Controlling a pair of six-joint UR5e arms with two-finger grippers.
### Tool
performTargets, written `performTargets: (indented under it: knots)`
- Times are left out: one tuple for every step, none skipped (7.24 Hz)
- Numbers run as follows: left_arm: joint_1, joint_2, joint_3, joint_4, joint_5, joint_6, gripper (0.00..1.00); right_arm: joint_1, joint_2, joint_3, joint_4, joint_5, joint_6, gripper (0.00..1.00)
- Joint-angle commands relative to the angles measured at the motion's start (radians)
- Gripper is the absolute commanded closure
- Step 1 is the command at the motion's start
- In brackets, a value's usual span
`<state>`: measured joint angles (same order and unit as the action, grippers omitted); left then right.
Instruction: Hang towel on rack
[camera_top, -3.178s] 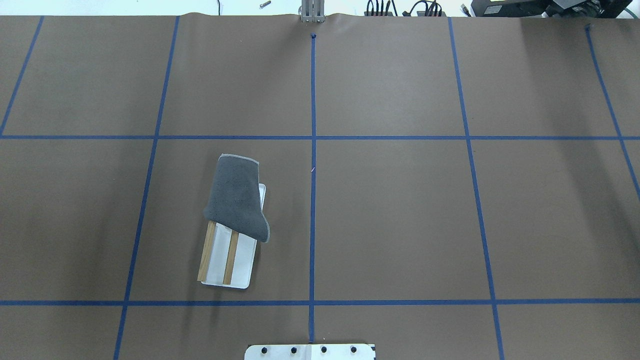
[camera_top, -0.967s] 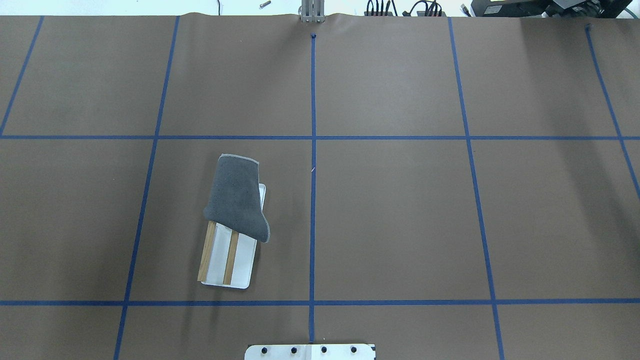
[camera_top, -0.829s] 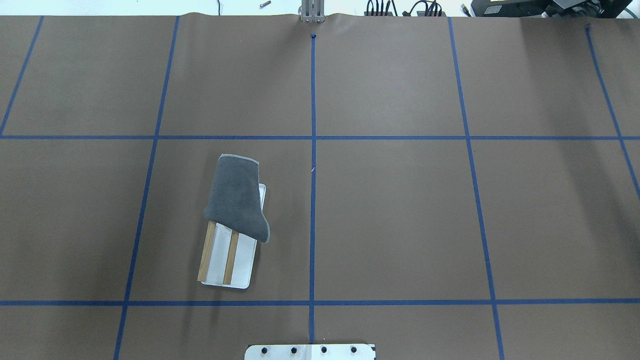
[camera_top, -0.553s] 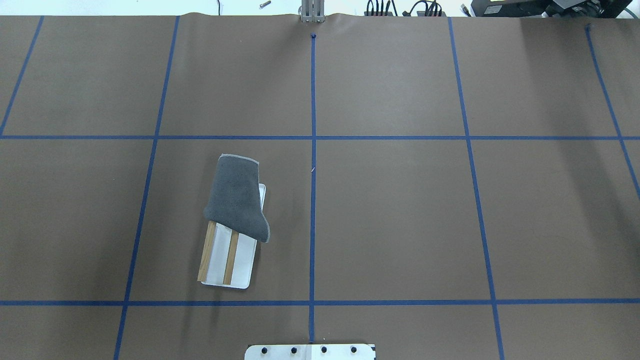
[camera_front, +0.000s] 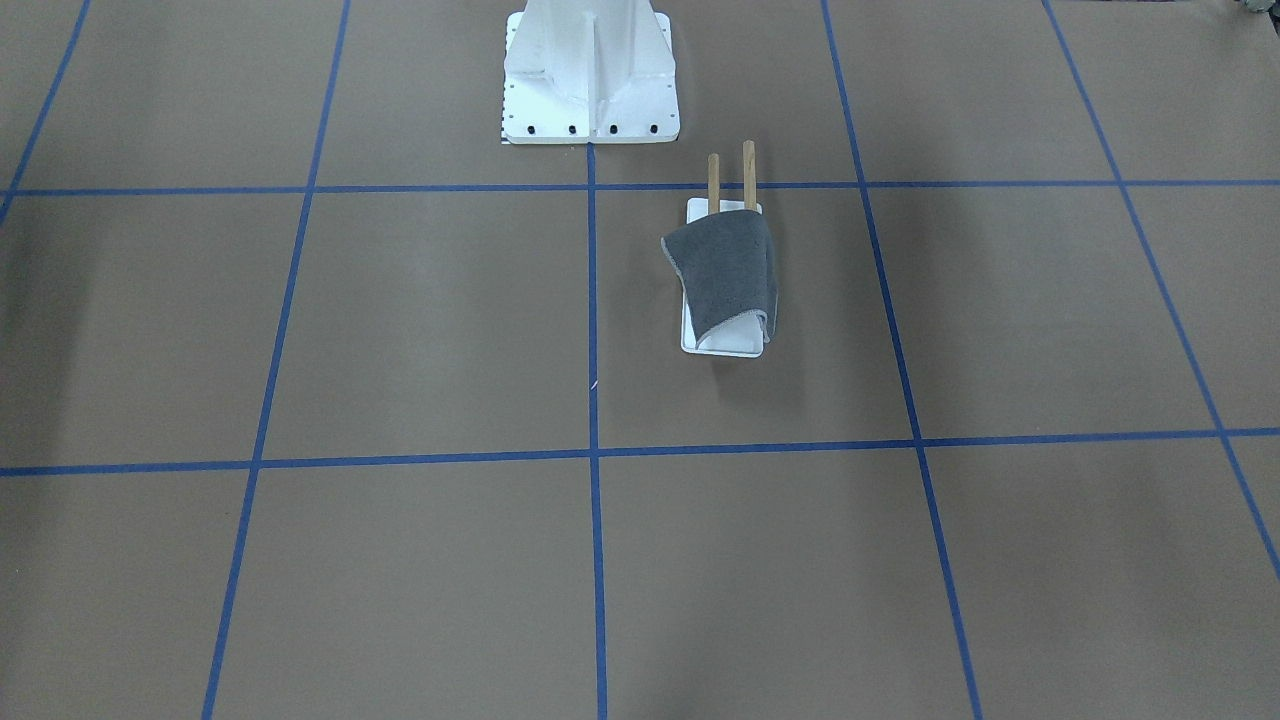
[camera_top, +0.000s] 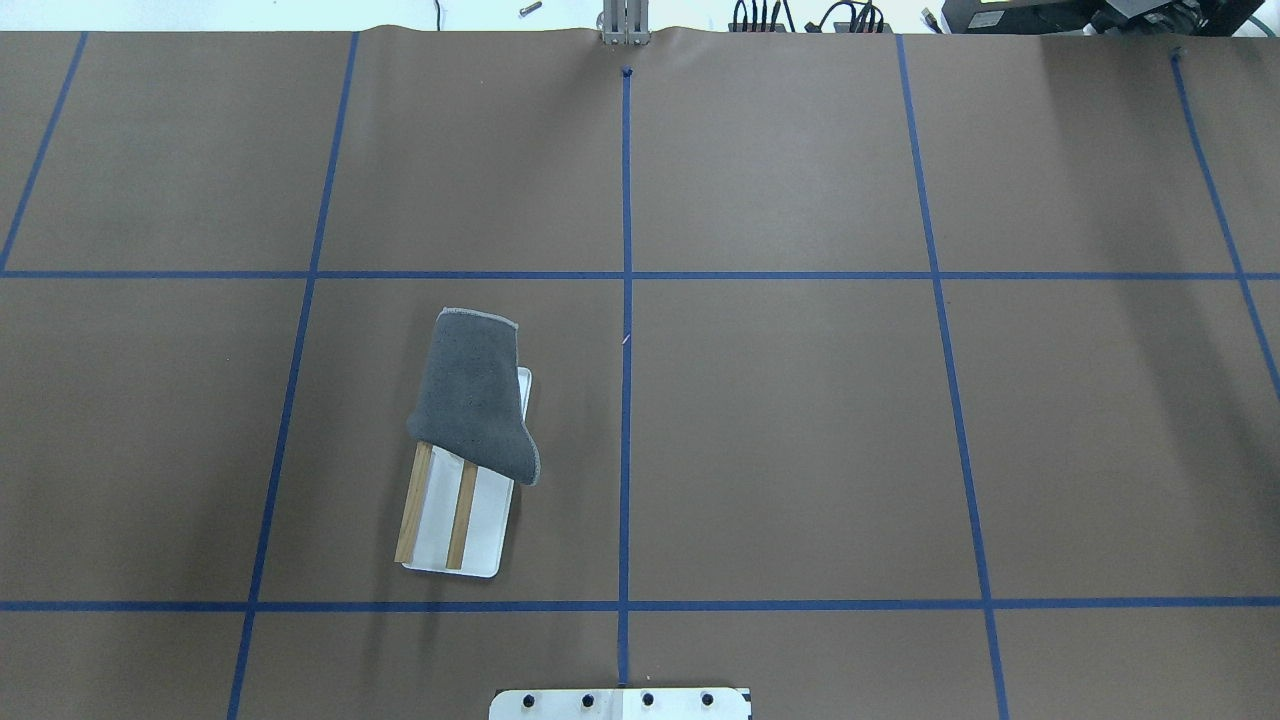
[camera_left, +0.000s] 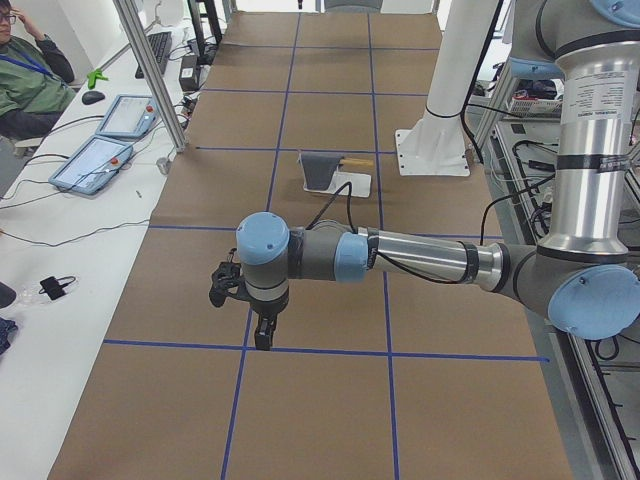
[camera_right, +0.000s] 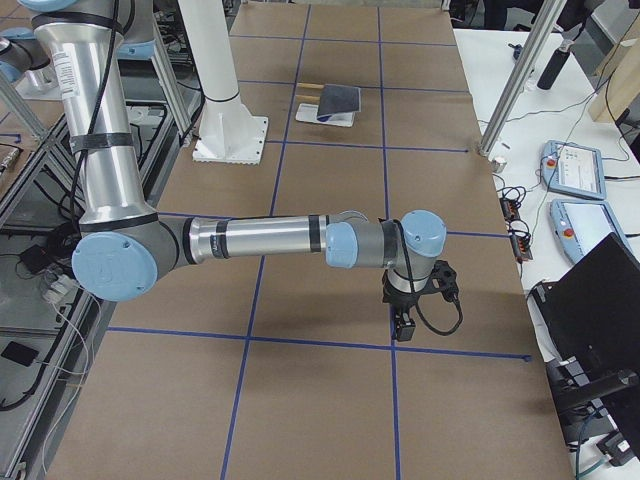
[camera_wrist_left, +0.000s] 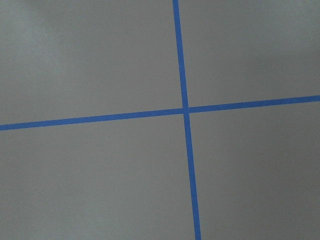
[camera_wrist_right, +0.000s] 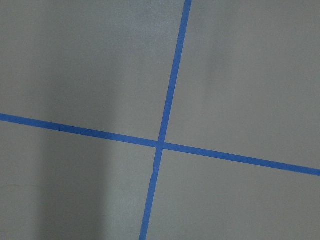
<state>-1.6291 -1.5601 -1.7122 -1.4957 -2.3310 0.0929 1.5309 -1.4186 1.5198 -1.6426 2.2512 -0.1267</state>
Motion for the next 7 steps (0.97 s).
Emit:
performTargets:
  knots:
    - [0.000,0.002,0.002,0.000,0.001,-0.001,0.02,0.000,0.000,0.000,0.001,0.001,-0.001,0.00]
    - [0.000,0.014,0.000,-0.001,0.001,0.001,0.02,0.000,-0.005,0.000,0.001,0.001,-0.001,0.00]
    - [0.000,0.015,0.003,-0.001,0.001,0.001,0.02,0.000,-0.008,0.000,0.003,0.001,-0.001,0.00]
    - [0.000,0.031,0.006,-0.001,0.001,0.001,0.02,-0.001,-0.019,0.002,0.004,0.002,0.002,0.00]
    - [0.000,0.032,0.006,-0.001,0.001,-0.001,0.02,-0.001,-0.022,0.003,0.004,0.004,0.002,0.00]
    - [0.000,0.032,0.006,-0.001,0.001,-0.001,0.02,-0.001,-0.023,0.000,0.004,0.002,0.002,0.00]
    - [0.000,0.035,0.009,0.000,0.001,-0.001,0.02,-0.001,-0.031,-0.001,0.004,0.004,0.004,0.00]
